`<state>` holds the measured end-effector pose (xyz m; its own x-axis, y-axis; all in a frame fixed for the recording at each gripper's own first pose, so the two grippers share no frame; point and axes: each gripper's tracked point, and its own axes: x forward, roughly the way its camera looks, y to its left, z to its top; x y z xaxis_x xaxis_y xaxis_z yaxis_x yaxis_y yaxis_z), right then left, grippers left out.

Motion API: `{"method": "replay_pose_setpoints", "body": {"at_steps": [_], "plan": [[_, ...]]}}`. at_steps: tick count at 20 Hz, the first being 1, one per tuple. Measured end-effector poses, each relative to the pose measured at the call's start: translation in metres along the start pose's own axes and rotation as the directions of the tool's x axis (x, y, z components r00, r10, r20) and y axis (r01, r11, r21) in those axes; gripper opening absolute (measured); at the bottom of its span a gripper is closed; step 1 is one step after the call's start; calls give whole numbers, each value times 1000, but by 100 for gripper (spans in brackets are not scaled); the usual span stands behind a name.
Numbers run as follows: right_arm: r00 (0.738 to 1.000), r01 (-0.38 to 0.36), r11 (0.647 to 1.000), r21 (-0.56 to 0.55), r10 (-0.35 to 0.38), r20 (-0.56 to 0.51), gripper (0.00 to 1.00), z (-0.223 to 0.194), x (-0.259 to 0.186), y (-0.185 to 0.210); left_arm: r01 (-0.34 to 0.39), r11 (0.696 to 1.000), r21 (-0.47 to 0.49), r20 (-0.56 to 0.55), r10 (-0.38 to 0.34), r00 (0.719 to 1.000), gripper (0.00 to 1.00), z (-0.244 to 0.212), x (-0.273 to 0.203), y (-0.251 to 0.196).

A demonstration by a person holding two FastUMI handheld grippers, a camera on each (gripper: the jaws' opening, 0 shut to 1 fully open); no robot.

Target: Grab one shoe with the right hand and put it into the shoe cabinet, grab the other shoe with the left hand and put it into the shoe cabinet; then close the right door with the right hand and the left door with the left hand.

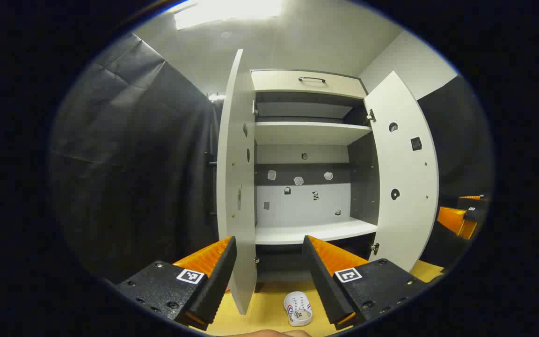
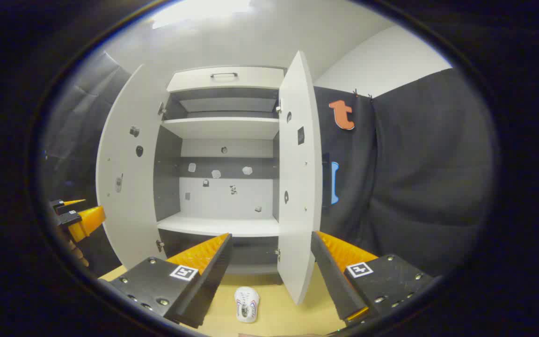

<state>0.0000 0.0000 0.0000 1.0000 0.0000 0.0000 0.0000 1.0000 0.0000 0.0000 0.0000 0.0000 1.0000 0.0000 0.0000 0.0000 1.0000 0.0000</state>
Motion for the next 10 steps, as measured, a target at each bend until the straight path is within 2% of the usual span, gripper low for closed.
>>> {"method": "replay_pose_setpoints", "body": {"at_steps": [1,3,10], "plan": [[1000,-8,1000,1,8,-6,100,-1,1,4,3,1000,-2,6,-3,1000,87,1,-1,0],[1000,-11,1000,-3,11,-15,96,-4,4,9,-2,1000,-5,16,2,1000,86,4,-2,2],[999,-34,999,7,34,-36,96,-10,9,18,-13,1000,-15,5,13,1000,86,-4,1,11]]}}
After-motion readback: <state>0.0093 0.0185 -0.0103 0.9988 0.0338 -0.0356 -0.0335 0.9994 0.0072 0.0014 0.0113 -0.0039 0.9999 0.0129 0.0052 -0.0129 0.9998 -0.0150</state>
